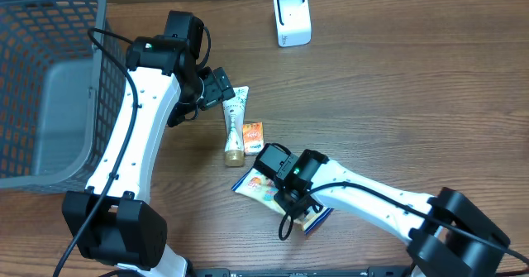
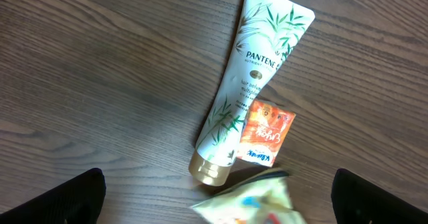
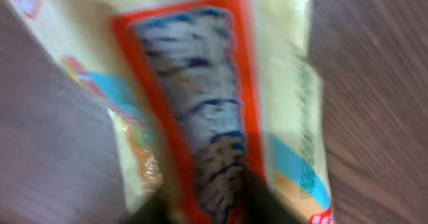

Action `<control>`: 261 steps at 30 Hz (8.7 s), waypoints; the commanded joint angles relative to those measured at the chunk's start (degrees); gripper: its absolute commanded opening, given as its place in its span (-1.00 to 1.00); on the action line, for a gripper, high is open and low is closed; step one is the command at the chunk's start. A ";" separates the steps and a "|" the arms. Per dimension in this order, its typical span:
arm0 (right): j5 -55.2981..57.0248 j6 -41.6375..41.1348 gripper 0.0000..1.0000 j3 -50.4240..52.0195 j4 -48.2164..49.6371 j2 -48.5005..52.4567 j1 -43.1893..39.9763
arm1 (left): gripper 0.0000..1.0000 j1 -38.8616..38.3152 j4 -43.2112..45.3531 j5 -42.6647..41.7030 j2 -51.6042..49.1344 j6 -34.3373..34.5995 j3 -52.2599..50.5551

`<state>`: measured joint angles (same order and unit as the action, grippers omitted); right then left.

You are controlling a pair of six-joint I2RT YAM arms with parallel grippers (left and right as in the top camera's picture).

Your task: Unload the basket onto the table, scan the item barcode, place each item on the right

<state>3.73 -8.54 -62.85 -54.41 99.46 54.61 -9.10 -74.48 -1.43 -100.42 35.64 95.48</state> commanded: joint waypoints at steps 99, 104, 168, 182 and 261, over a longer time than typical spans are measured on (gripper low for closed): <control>-4.07 -14.14 -0.85 -24.39 -34.99 5.03 -30.45 | 1.00 0.09 0.09 0.55 -0.42 -0.90 -0.24; -4.09 -18.53 -0.92 -15.52 -32.68 5.03 -30.47 | 1.00 0.09 0.09 0.55 -0.42 -0.90 -0.24; -21.97 -5.16 -0.93 -18.36 -13.51 4.61 -29.77 | 1.00 0.09 0.09 0.52 -0.42 -0.90 -0.24; 0.52 -20.24 -0.93 -1.62 -8.59 4.63 -31.98 | 0.99 0.09 0.09 0.55 -0.42 -0.90 -0.24; 8.48 -21.66 0.78 -28.52 -25.35 2.75 -38.64 | 1.00 0.09 0.09 0.52 -0.42 -0.90 -0.24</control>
<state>10.57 -32.42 -86.13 -78.30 102.91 16.80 -9.10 -74.41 -1.41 -100.42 35.64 95.22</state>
